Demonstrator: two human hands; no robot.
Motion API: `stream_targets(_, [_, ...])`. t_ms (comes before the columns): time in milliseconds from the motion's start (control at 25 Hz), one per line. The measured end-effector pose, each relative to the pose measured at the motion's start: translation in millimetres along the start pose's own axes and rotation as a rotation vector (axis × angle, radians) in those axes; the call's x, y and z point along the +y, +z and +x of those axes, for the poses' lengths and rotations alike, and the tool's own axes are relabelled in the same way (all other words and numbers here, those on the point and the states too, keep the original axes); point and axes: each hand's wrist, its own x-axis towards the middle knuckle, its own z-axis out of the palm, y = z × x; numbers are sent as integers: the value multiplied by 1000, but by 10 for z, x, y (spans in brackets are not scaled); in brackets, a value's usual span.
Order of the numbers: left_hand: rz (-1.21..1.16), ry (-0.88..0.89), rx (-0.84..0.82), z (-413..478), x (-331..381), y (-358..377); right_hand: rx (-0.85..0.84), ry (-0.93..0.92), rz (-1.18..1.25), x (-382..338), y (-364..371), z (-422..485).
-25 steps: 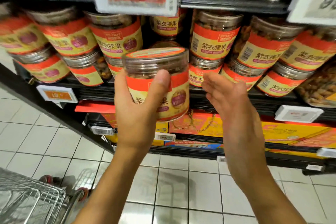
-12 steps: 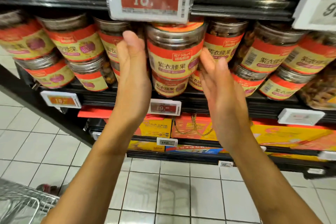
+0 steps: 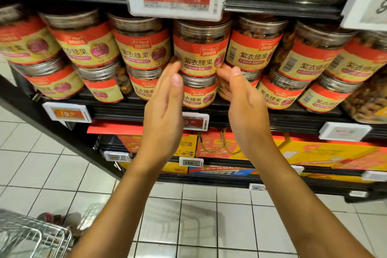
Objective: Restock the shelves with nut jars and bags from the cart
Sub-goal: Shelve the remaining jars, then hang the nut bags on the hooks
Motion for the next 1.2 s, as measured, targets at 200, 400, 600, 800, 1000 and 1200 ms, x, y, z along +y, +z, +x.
stream_targets(200, [20, -88, 65, -301, 49, -193, -11, 79, -69, 66, -131, -330])
stream_targets(400, [-116, -376, 175, -891, 682, -693, -90, 246, -47, -376, -244, -802])
stream_targets(600, [-74, -606, 311, -1649, 1323, -1071, -326, 319, -10, -932, -13, -1330])
stream_targets(800, [-135, -762, 652, -2785, 1693, -1353, -622, 363, -18, -1093, 82, -1942])
stream_targets(1000, [-270, -760, 1132, -3671, 1926, -1369, -922, 331, -53, -989, 223, -2361])
stream_targets(1200, [-353, -702, 1471, -3993, 1960, -1331, -1184, 322, -28, -960, 772, -2463])
